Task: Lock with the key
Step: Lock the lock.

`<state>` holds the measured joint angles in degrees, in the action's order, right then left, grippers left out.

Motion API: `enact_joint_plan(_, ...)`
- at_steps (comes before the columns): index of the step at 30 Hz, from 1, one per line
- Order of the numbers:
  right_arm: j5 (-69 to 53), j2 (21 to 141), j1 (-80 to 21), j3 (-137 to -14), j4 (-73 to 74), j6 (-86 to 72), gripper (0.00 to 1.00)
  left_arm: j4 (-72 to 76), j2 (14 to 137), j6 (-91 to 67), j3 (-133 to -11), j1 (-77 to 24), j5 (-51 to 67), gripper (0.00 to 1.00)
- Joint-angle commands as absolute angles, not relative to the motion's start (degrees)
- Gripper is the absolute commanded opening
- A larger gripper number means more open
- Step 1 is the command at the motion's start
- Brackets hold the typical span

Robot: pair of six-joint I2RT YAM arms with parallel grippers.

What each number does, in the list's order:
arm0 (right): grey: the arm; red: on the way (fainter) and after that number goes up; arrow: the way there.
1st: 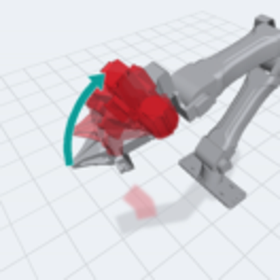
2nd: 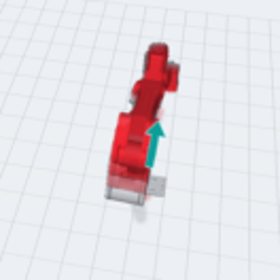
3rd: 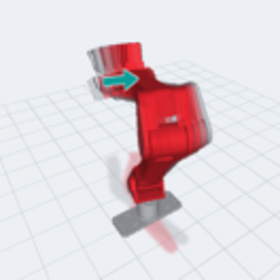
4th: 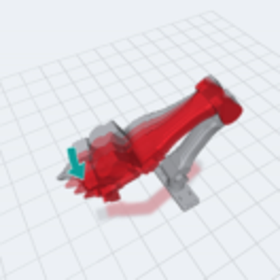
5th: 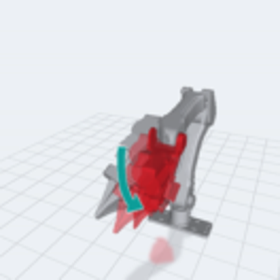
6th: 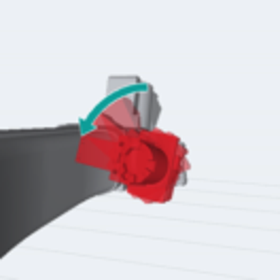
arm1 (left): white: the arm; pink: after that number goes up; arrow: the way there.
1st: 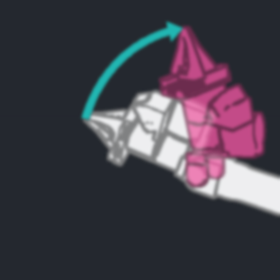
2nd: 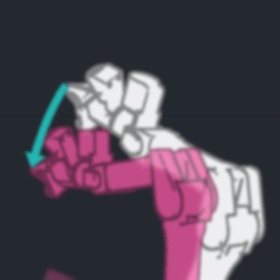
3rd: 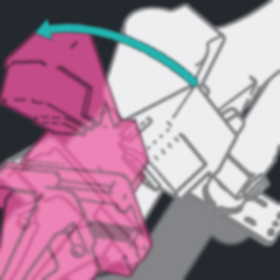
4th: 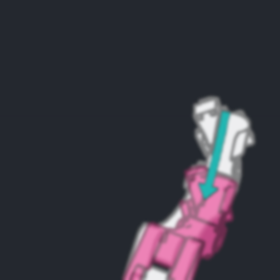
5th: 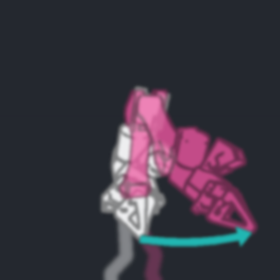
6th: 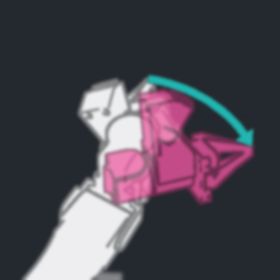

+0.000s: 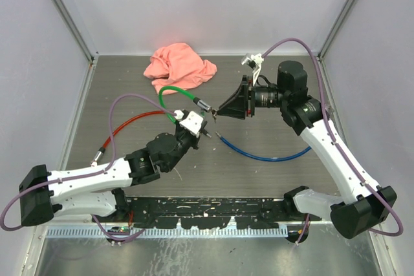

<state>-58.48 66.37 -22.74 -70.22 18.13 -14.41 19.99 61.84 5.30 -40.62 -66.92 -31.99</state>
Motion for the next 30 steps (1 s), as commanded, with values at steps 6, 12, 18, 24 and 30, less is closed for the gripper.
enact_joint_plan(6, -56.5, 65.5, -24.1, -70.7, 15.2, -17.3, 0.34, 27.5, 63.1, 7.4, -45.3, -67.5, -34.9, 0.00)
enact_joint_plan(12, -55.1, 65.9, -24.3, -70.4, 15.1, -17.6, 0.25, 27.5, 63.6, 8.1, -45.9, -68.2, -35.3, 0.00)
enact_joint_plan(18, -55.9, 65.9, -24.4, -70.0, 14.7, -21.0, 0.04, 28.1, 63.3, 9.3, -45.4, -68.3, -35.8, 0.00)
enact_joint_plan(24, -60.0, 67.0, -24.2, -65.6, 7.9, -34.2, 0.01, 32.0, 62.7, 13.6, -43.4, -68.3, -35.1, 0.00)
enact_joint_plan(30, -65.0, 68.5, -23.7, -58.3, -9.4, -58.0, 0.01, 34.9, 61.8, 18.4, -41.2, -68.3, -33.9, 0.00)
